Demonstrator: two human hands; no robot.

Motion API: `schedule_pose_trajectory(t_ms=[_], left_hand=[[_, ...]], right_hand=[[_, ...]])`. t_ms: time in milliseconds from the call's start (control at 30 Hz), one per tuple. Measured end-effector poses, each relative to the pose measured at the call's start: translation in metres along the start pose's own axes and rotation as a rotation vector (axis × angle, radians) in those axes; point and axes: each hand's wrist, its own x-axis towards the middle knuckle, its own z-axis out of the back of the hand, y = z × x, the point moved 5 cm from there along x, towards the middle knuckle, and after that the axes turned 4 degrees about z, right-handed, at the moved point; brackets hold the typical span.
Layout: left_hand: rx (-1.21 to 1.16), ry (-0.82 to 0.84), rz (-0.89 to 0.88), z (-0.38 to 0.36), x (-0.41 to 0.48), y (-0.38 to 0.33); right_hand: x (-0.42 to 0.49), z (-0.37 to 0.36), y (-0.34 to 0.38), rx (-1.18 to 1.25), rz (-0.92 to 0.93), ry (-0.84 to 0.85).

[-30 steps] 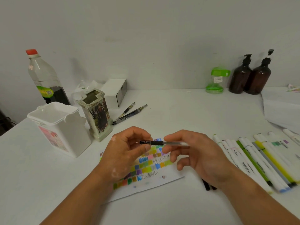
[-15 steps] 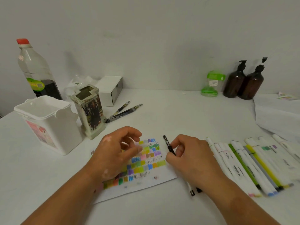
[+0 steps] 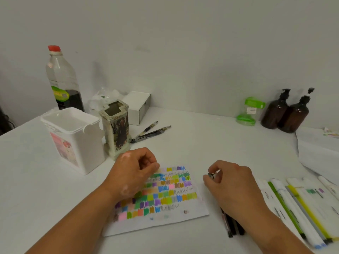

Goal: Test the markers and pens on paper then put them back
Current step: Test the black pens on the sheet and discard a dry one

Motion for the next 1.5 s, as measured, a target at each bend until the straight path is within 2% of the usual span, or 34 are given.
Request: schedule_pose_trajectory(t_ms=[167, 333, 533, 733, 900, 967, 1033, 1133, 1200, 1333, 1400, 1500], left_hand=[[0.001, -0.056, 0.037, 0.004, 0.006, 0.009], [-0.002, -0.084, 0.047, 0.003, 0.009, 0.017], [-0.003, -0.107, 0.016, 0.003, 0.01, 0.017], [-0.025, -0.112, 0.013, 0.005, 0.011, 0.013], [-0.034, -0.094, 0.032, 0.006, 0.01, 0.012], [-0.042, -0.09, 0.045, 0.007, 0.009, 0.011], [-0.051, -0.076, 0.06, 0.008, 0.008, 0.01], [-0.095, -0.011, 0.059, 0.006, 0.005, 0.004], [-0.149, 0.045, 0.055, 0.003, 0.002, -0.002], [-0.233, 0.235, 0.052, -0.01, -0.006, -0.014], [-0.38, 0.339, 0.04, -0.015, -0.011, -0.021], [-0.594, 0.4, 0.053, -0.016, -0.018, -0.026]], right_hand=[[0.063, -0.028, 0.066, -0.124, 0.306, 0.119], [0.128, -0.076, 0.107, -0.28, 0.508, 0.267], [0.146, -0.123, 0.147, -0.326, 0.695, 0.287], [0.15, -0.136, 0.151, -0.467, 0.795, 0.156], [0.144, -0.125, 0.14, -0.478, 0.724, 0.235], [0.143, -0.109, 0.131, -0.331, 0.595, 0.272], [0.139, -0.085, 0.116, -0.072, 0.403, 0.262], [0.116, -0.051, 0.084, 0.556, 0.027, 0.239], [0.091, -0.034, 0.065, 0.91, -0.14, 0.221], [0.045, -0.02, 0.033, 1.403, -0.307, 0.108], [0.027, -0.023, 0.022, 1.557, -0.347, 0.075], [0.009, -0.03, 0.016, 1.719, -0.366, 0.061]])
